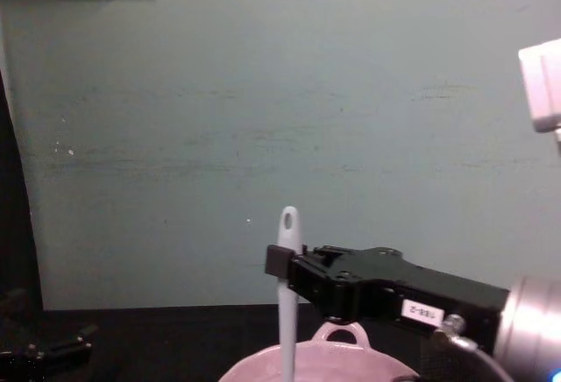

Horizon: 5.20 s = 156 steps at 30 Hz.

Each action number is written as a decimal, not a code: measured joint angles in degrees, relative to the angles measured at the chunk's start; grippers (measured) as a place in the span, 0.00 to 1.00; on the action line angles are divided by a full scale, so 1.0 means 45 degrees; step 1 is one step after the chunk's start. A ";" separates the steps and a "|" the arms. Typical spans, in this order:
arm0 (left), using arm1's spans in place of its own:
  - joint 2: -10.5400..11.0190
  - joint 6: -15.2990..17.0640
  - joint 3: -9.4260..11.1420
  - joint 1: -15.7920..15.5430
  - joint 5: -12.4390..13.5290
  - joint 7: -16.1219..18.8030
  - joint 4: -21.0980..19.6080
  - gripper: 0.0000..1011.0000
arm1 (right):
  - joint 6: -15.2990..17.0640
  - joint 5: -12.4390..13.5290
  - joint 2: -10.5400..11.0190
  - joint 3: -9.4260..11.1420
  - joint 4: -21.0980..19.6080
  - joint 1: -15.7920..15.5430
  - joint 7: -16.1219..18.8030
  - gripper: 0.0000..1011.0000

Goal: Use the one hand to pick up the spoon and stir the clear water in the bowl.

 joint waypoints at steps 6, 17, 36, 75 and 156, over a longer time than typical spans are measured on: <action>0.0000 0.0000 0.0000 0.0000 0.0000 0.0000 0.0001 1.00 | -0.0908 -0.0454 -0.0554 -0.0367 0.0923 0.0560 -0.0304 0.11; 0.0000 0.0000 0.0000 0.0000 0.0000 0.0000 0.0000 1.00 | -0.2497 -0.2182 -0.1417 -0.0254 0.2709 0.1486 -0.1704 0.11; 0.0000 0.0000 0.0000 -0.0001 -0.0001 0.0000 0.0000 1.00 | -0.0748 -0.1417 -0.0078 0.0908 -0.0265 -0.0170 -0.1340 0.11; 0.0000 0.0000 0.0000 -0.0001 -0.0001 0.0000 0.0000 1.00 | 0.3618 0.4760 0.1072 0.3777 -0.2483 0.0097 -0.2748 0.11; 0.0000 0.0000 0.0000 0.0000 -0.0001 0.0000 0.0001 1.00 | 0.2313 0.5019 0.1392 0.2074 0.1873 0.0743 -0.2832 0.14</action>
